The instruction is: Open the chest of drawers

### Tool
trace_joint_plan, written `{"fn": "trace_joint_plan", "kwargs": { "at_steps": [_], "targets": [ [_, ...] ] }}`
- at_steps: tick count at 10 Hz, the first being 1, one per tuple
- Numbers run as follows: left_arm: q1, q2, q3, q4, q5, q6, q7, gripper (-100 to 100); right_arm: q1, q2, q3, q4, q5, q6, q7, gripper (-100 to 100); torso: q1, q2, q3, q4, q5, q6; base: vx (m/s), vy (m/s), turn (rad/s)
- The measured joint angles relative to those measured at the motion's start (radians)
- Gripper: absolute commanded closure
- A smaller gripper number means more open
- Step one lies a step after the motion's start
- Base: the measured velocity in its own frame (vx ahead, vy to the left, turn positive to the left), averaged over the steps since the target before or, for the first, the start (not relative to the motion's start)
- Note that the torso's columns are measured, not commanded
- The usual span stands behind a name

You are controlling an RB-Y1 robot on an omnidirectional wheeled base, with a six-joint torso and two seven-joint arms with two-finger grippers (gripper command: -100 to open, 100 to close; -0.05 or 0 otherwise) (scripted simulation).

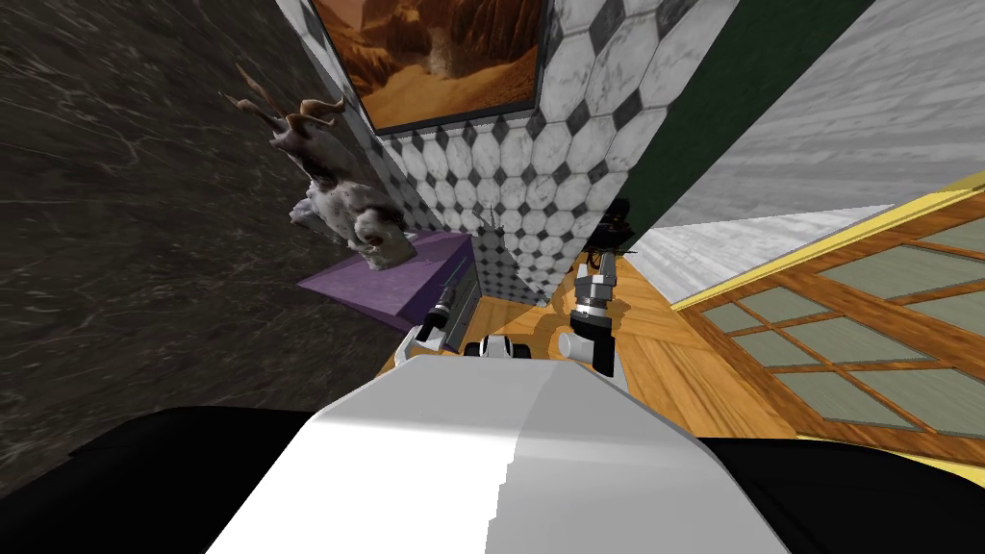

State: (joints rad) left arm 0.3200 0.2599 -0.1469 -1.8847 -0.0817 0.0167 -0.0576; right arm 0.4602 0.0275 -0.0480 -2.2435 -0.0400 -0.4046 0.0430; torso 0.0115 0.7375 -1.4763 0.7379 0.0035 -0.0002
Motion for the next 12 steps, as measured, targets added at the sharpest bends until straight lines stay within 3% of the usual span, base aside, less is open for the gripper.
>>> {"fn": "trace_joint_plan", "kwargs": {
  "at_steps": [3,7,8,12],
  "targets": [
    [0.004,0.011,0.001,-0.001,0.003,0.010,0.003,-100,0.000,0.000,0.000,0.000,0.000,0.000,0.000,0,-0.018,0.000,0.000,0.000,-0.005,0.000,0.036,0.092,0.018],
    [0.086,0.060,-0.020,-0.066,0.020,-0.021,0.018,-100,0.000,0.000,0.000,0.000,0.000,0.000,0.000,0,-0.011,-0.001,-0.001,0.000,-0.003,0.000,0.131,-0.032,0.073],
    [0.088,0.061,-0.021,-0.068,0.020,-0.023,0.019,100,0.000,0.000,0.000,0.000,0.000,0.000,0.000,0,-0.009,0.005,0.003,0.001,-0.003,0.001,-0.083,0.020,-0.100],
    [0.013,0.017,-0.006,-0.005,0.006,0.011,0.006,100,0.000,0.000,0.000,0.000,0.000,0.000,0.000,0,-0.014,0.017,0.009,0.007,-0.007,-0.007,-0.105,0.019,-0.094]
  ]
}}
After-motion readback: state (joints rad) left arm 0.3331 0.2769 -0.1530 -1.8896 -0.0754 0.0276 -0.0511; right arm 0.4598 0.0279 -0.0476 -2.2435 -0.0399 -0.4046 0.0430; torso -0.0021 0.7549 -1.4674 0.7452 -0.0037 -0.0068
